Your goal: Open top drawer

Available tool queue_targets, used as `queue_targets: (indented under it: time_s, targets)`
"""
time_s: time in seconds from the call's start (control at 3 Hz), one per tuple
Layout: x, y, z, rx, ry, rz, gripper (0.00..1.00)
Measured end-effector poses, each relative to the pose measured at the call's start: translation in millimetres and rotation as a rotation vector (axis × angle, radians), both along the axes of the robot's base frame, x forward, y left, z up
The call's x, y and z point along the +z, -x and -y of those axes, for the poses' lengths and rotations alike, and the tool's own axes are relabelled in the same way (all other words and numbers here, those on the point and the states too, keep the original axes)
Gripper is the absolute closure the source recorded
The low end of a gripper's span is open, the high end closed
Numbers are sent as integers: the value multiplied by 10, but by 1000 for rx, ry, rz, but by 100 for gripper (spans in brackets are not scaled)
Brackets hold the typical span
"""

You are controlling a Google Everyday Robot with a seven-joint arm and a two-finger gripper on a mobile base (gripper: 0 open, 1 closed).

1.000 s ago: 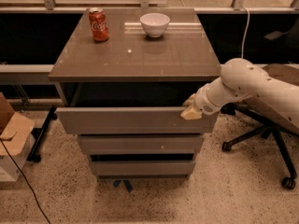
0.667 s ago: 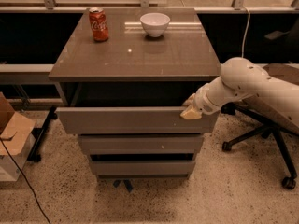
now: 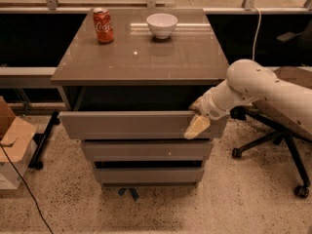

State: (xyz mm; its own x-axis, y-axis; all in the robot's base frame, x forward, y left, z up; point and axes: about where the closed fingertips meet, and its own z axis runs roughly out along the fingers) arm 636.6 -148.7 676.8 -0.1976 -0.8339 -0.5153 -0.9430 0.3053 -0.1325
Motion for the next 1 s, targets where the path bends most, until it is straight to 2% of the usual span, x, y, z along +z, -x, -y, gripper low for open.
queue_targets:
  time_s: [0.33, 0.67, 1.0]
  targets:
    - [20, 42, -26, 10, 17, 10, 0]
    - [-4, 51, -69, 28, 32, 7, 0]
    - [-205, 37, -70, 77, 34, -63, 27]
